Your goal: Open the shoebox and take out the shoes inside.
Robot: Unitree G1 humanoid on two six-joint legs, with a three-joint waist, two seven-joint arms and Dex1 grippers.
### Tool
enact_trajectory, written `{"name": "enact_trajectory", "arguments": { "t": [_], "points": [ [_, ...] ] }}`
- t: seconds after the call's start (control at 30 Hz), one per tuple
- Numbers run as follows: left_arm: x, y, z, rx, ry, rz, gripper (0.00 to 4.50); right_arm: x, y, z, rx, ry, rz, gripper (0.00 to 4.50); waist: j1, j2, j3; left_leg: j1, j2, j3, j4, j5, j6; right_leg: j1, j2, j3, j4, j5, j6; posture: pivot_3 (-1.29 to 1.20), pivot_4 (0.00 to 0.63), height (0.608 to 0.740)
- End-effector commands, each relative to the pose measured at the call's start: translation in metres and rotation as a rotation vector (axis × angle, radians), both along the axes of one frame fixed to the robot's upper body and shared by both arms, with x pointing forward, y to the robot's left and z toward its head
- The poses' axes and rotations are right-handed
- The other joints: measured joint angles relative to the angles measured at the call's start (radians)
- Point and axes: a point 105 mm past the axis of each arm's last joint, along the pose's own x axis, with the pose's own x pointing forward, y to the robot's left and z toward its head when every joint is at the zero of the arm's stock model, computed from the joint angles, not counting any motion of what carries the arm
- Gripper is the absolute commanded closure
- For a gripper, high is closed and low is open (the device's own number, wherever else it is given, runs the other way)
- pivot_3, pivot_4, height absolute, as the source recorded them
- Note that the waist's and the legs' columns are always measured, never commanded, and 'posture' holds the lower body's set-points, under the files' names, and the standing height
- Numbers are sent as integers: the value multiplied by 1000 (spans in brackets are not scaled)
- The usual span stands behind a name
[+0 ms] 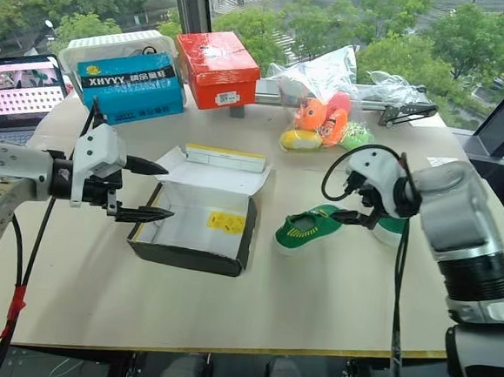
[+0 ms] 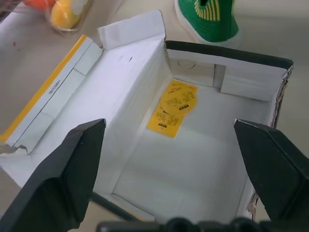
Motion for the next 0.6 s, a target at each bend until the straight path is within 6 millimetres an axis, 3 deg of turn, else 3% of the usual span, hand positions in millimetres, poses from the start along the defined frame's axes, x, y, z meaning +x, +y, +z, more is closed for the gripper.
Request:
{"name": "enact_trajectory", "arguments": {
  "t": [0.03,0.17,0.23,0.33,0.43,0.5,0.6],
  "points": [
    [5,1,12,-83,-85,53,0,0,-13,33,51,-134,-51,38,0,0,0,0,0,0,0,0,0,0,0,0,0,0,0,0,150,740],
    [14,11,19,-212,-165,187,0,1,-18,39,223,-205,-173,38,-3,0,0,1,0,0,0,0,0,1,0,0,0,0,0,0,150,740],
    [21,29,39,-382,-245,331,0,-6,-24,28,321,-218,-263,38,-3,-1,-1,1,0,-1,0,0,0,1,0,0,1,0,0,0,150,740],
    [19,46,52,-553,-293,449,0,-10,-24,37,499,-386,-319,38,-2,-2,-1,0,0,-2,1,0,0,1,0,-1,2,1,0,0,150,740],
    [16,69,54,-652,-367,591,0,-18,-33,31,602,-539,-428,38,1,-2,-1,1,0,-2,0,0,0,1,-3,1,2,1,1,0,150,740],
    [14,92,50,-677,-402,700,0,-26,-35,17,636,-582,-477,38,4,-2,-2,1,-1,-2,0,0,0,2,-4,0,1,2,2,0,150,740],
    [0,139,15,-595,-418,889,0,-44,-33,-19,670,-599,-562,38,7,-5,-4,1,-1,-2,0,0,0,2,-4,0,1,2,2,0,150,740]
  ]
}}
